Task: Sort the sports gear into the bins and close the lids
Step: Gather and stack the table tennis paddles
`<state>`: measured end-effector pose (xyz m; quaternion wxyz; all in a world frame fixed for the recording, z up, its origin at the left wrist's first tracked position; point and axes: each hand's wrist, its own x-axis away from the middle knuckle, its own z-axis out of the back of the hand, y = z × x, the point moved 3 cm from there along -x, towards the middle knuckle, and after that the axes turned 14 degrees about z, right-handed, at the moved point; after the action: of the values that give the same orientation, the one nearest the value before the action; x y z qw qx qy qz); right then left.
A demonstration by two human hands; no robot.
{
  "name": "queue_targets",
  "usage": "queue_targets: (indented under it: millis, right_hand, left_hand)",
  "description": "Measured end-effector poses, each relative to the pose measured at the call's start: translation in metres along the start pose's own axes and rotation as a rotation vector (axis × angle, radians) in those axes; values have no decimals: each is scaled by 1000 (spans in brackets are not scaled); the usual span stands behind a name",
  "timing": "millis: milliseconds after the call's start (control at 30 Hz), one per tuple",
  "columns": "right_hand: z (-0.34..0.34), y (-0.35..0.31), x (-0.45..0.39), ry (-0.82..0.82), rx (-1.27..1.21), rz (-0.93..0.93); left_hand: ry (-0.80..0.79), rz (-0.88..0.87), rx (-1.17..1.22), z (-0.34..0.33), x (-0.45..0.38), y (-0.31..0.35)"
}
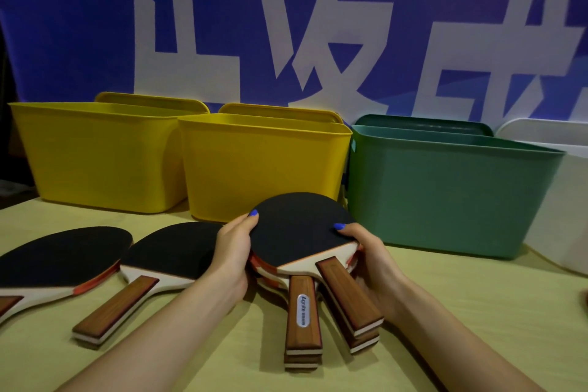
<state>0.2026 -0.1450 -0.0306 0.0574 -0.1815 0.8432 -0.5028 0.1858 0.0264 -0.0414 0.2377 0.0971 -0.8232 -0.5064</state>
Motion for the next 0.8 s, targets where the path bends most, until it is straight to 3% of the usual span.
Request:
queue_targets:
  millis: [233,567,633,800]
  right_hand:
    - [-3,4,-1,-70,-51,33]
    - [1,10,-12,19,-62,100]
    - [1,10,-14,31,-51,106]
    - [0,8,-13,50,-17,94]
  left_hand:
    - [-19,-22,30,-2,2,1]
    - [-23,46,-108,-4,-6,1]
    - [11,-4,-222,-4,-4,5]
    - [283,-345,-656,14,7,19]
